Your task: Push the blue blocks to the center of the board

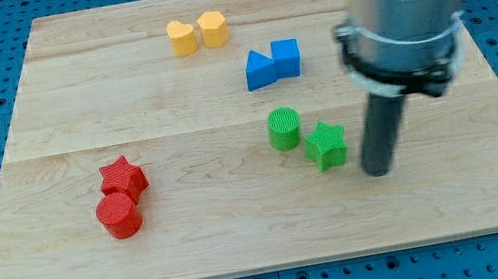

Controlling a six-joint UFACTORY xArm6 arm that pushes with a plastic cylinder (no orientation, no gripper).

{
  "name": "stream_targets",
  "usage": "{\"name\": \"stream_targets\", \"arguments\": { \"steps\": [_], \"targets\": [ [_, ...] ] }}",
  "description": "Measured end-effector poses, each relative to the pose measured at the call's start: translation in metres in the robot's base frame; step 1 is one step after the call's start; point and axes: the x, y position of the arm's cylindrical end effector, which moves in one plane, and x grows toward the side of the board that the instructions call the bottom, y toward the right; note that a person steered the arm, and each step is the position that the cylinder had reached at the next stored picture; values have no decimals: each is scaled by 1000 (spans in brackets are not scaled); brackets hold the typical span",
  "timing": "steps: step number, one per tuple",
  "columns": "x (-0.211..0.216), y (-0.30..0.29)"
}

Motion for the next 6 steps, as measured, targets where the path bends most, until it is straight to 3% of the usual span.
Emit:
{"name": "stream_targets", "arguments": {
  "steps": [1, 3, 6],
  "targets": [
    [-45, 49],
    [-137, 7],
    [-201, 8]
  ]
}}
